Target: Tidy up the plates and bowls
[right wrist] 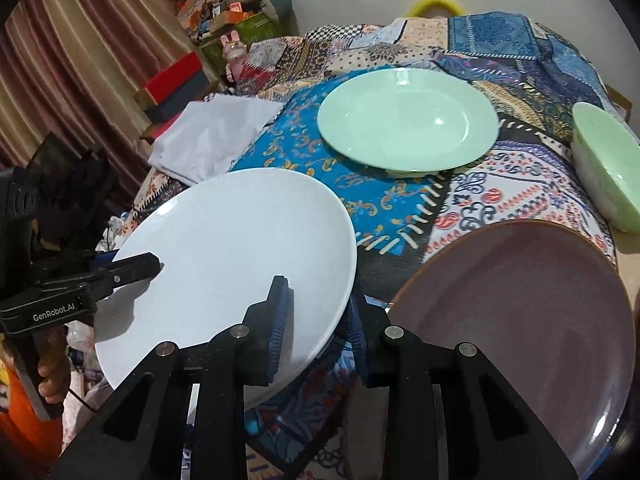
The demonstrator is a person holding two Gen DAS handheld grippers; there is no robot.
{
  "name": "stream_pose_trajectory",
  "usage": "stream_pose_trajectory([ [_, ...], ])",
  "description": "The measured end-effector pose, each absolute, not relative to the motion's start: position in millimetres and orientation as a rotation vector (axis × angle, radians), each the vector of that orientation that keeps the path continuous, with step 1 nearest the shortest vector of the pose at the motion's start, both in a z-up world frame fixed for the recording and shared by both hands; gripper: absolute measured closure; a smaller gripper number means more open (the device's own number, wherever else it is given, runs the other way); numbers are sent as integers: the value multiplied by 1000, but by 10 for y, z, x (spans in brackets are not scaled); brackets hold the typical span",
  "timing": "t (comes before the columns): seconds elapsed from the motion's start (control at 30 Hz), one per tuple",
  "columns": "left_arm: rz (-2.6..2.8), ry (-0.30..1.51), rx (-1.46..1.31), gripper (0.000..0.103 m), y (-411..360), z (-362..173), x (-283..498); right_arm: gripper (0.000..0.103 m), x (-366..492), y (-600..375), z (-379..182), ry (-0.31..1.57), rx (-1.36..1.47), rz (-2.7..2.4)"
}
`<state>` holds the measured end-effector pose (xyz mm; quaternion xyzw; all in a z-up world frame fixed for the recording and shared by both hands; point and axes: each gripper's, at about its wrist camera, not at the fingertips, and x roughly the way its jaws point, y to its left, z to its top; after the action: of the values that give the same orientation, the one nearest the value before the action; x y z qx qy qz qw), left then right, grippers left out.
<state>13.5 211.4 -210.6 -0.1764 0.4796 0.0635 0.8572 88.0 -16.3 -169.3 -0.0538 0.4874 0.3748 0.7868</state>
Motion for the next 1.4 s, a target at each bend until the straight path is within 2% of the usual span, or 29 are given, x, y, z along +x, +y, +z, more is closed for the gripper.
stream_pose_trajectory([
  [0.77, 21, 910, -262, 63, 1337, -1559, 250, 77, 689, -963, -1206, 917, -34, 711],
  [1.4, -92, 943, -195, 63, 580, -1587, 556, 77, 692, -1704, -1234, 909, 39, 588],
])
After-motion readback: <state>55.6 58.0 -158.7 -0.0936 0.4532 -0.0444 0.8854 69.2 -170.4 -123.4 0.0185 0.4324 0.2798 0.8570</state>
